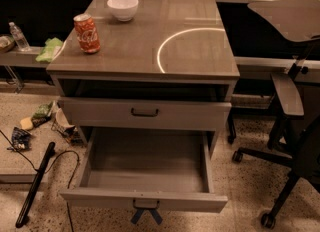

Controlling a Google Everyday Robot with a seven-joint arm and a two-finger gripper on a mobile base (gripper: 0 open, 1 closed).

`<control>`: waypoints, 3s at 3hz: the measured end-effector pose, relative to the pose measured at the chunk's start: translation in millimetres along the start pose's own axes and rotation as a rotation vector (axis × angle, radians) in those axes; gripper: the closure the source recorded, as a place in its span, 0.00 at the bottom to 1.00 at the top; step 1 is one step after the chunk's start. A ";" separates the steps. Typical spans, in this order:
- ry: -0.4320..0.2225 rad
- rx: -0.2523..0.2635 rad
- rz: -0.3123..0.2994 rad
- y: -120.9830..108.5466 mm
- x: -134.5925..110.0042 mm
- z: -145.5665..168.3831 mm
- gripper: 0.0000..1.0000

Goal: Place 7up can into middle drawer

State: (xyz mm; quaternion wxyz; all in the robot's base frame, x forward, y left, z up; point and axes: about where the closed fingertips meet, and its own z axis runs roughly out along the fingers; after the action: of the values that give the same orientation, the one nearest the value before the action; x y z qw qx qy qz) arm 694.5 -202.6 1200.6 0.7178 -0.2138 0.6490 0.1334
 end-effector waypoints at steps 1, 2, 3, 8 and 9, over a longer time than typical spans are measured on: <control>-0.054 -0.003 0.040 62.2 -46.1 -47.9 1.00; 0.013 -0.051 0.091 124.2 -13.7 -69.5 1.00; 0.154 -0.122 0.189 187.0 94.1 -67.2 1.00; 0.205 -0.448 0.292 383.7 378.9 -34.9 1.00; 0.204 -0.448 0.289 384.0 378.1 -34.8 1.00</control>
Offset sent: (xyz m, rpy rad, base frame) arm -0.1639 0.1856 -0.2990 -0.0516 0.5398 0.1741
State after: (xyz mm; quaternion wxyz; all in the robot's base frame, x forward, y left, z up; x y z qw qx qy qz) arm 530.0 83.4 773.1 0.5569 -0.2847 0.6961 0.3525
